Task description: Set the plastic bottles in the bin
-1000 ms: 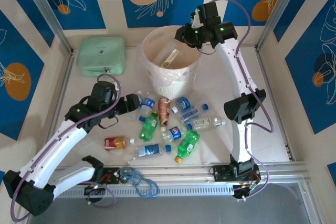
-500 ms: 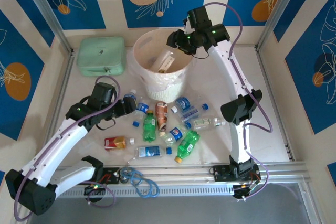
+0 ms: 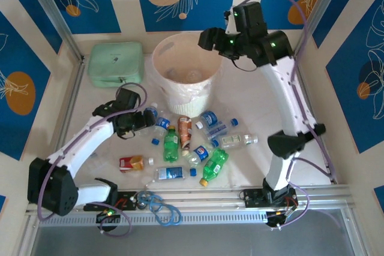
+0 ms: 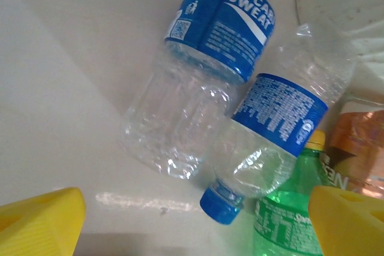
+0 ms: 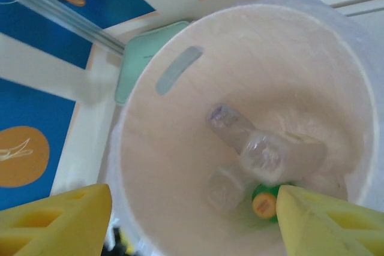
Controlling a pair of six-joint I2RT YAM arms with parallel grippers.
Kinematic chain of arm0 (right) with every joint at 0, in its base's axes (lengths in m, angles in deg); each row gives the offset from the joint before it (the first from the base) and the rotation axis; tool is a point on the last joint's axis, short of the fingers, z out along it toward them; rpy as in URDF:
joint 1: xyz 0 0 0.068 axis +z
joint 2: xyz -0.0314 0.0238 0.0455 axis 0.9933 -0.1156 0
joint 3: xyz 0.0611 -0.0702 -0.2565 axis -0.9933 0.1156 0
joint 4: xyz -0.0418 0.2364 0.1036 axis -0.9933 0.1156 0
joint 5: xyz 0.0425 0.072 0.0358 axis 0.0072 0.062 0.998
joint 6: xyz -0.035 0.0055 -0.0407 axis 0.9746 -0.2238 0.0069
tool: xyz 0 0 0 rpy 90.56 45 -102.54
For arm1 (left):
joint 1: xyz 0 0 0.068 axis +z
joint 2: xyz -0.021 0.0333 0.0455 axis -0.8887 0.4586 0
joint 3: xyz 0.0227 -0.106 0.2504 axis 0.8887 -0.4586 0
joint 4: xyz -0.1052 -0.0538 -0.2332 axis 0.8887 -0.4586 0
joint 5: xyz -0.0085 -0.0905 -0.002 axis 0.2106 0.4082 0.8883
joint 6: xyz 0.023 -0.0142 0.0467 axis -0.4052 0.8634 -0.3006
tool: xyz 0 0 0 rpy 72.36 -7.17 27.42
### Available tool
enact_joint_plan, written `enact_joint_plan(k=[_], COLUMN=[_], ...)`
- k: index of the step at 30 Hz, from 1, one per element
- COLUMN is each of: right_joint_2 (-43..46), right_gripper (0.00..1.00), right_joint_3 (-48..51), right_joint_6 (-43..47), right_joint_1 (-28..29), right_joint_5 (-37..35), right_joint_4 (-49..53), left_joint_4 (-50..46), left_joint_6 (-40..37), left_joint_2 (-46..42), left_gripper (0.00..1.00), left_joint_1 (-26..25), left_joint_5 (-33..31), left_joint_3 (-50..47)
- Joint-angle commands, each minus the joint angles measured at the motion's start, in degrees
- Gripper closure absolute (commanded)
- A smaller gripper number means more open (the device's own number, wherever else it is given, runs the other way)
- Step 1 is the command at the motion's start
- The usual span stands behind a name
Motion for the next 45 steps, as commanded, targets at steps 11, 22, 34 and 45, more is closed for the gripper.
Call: enact_joint_plan(k=[11, 22, 34, 45], right_joint_2=[38.01, 50.17, 48.87, 45.07], right_gripper=[0.26, 0.23, 0.24, 0.26], right_joint_3=[51.03, 68.53, 67.36, 66.28], right_joint_6=[-4.27, -12.6, -14.43, -16.67], right_joint_1=[10.83, 10.04, 12.51, 14.8], right_joint_5=[-6.05, -0.58, -1.61, -3.74], right_joint_4=[-12.88, -18.85, -17.7, -16.61], left_joint_4=[3.74, 5.49, 9.6, 11.45], left_joint_6=[-8.01, -10.58, -7.8, -4.38], left_joint_2=[10.09, 18.95, 24.19, 28.12], left_gripper=[0.05, 0.08, 0.14, 0.23], left_joint_1=[0.67, 0.67, 0.99, 2.34], left_joint_5=[-1.25, -4.32, -4.91, -3.43], left_joint_3=[4.79, 9.02, 7.12, 8.96])
